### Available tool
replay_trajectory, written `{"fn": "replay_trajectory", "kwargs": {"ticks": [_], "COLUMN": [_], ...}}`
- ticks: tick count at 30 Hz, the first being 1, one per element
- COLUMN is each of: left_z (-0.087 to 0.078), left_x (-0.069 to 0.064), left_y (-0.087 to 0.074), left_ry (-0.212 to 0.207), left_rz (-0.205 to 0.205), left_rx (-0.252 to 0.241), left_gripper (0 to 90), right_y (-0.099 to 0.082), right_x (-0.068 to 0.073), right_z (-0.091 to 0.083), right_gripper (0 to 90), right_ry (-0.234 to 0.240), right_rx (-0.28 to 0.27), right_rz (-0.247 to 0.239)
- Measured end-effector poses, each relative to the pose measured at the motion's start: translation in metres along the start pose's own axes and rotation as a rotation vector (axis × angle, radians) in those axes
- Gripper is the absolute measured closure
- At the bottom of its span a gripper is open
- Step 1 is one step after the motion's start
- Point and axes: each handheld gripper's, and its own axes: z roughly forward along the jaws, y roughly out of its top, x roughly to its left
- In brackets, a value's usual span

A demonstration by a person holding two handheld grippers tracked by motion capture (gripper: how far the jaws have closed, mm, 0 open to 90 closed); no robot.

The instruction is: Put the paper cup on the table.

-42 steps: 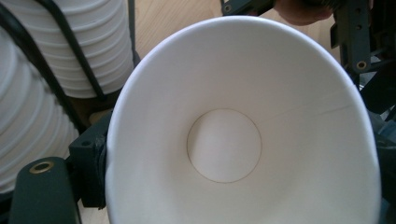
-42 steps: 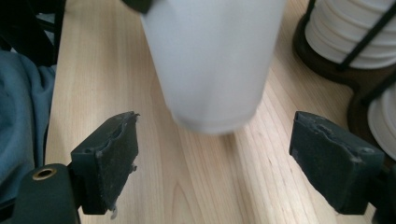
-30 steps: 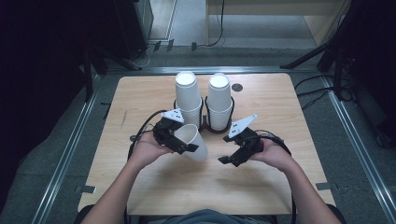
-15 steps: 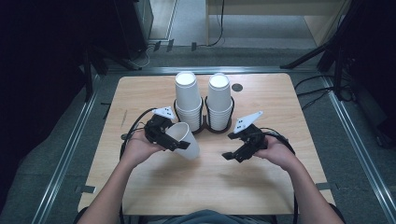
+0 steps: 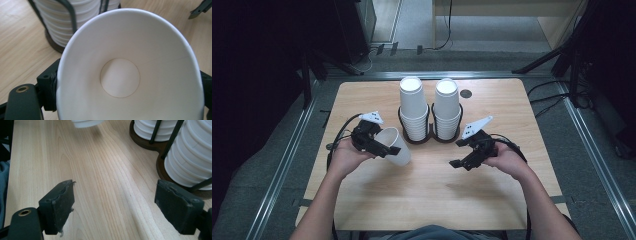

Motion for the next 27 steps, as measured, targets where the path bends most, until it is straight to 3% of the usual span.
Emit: {"fn": "replay_trajectory", "kwargs": {"ticks": [21,27], "left_z": [-0.024,-0.033], "left_x": [0.039,0.05], "left_y": [-0.015,-0.015], "left_ry": [0.105,0.127], "left_rz": [-0.069,-0.084], "left_rx": [0.032,0.026], "left_gripper": [12.5,12.3], "right_y": [-0.009,-0.01], "right_x": [-0.003,-0.004], "right_z": [0.001,0.001], "right_gripper": [16.6,16.6], "right_ry": [-0.027,-0.058], "right_rx": [0.011,0.008], "right_rz": [0.027,0.032]}}
